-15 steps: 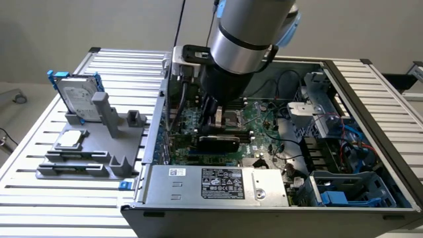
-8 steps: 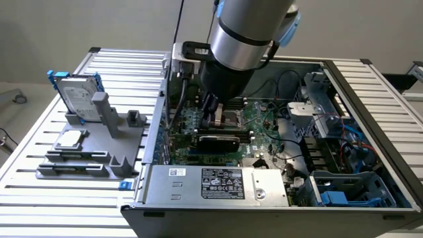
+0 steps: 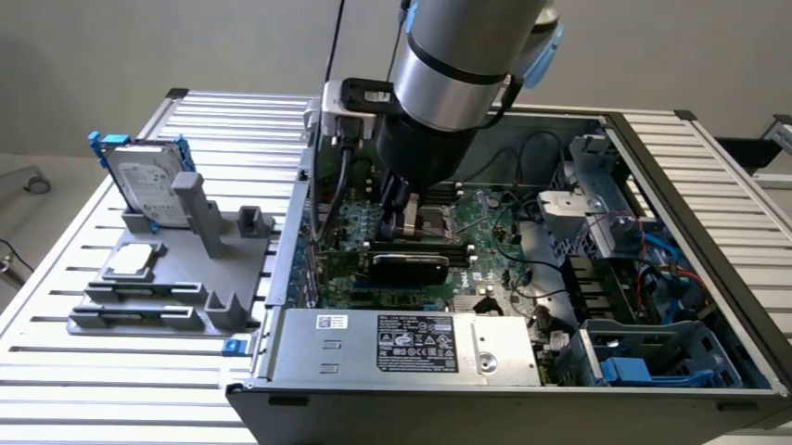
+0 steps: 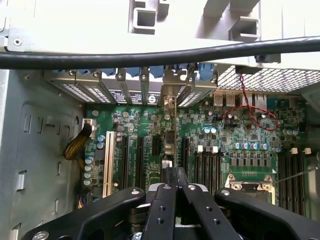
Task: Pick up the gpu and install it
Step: 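Insert the gpu into the slot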
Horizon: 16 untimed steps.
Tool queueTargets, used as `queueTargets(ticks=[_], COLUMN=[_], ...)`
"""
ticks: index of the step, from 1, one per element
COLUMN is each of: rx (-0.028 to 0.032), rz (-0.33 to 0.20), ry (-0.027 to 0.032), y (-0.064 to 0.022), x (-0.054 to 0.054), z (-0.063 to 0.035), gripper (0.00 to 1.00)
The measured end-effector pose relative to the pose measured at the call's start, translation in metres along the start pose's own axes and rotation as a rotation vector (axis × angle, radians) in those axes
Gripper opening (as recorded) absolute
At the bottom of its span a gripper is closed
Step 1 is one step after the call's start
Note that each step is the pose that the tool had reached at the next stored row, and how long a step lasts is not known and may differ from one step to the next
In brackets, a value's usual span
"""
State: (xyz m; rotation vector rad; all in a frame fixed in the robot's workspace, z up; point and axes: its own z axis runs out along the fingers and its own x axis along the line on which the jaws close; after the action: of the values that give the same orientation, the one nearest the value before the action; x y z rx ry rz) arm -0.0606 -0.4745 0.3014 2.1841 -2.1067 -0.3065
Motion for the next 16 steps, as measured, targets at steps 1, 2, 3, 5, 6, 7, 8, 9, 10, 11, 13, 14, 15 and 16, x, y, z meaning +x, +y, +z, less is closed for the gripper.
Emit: queueTargets(ticks=[1, 2, 3, 5, 6, 7, 8, 9, 10, 11, 13, 14, 15, 16], rx=[0.0, 0.0, 0.0, 0.0, 0.0001, 0.0001, 0.0001, 0.0002, 0.0002, 0.0002, 0.0002, 0.0002, 0.0003, 0.0003], rz=[0.0, 0.0, 0.0, 0.0, 0.0, -0.001, -0.001, -0.001, -0.001, -0.001, -0.002, -0.002, -0.002, -0.002], ry=[-0.0002, -0.0004, -0.0007, -0.0016, -0.0022, -0.0029, -0.0036, -0.0045, -0.0053, -0.0062, -0.008, -0.0088, -0.0098, -0.0107], y=[0.0001, 0.0001, 0.0001, 0.0002, 0.0002, 0.0002, 0.0001, 0.0, -0.0001, -0.0003, -0.0005, -0.0006, -0.0007, -0.0008], x=[0.0, 0.0, 0.0, -0.0001, -0.0001, -0.0001, -0.0001, -0.0001, -0.0001, -0.0001, -0.0001, -0.0001, -0.0001, -0.0001], z=[-0.0002, -0.0004, -0.0007, -0.0012, -0.0015, -0.0018, -0.0022, -0.0026, -0.0029, -0.0033, -0.0039, -0.0042, -0.0044, -0.0047], gripper=[0.11, 0.11, 0.11, 0.11, 0.11, 0.11, 0.11, 0.11, 0.11, 0.11, 0.11, 0.11, 0.11, 0.11])
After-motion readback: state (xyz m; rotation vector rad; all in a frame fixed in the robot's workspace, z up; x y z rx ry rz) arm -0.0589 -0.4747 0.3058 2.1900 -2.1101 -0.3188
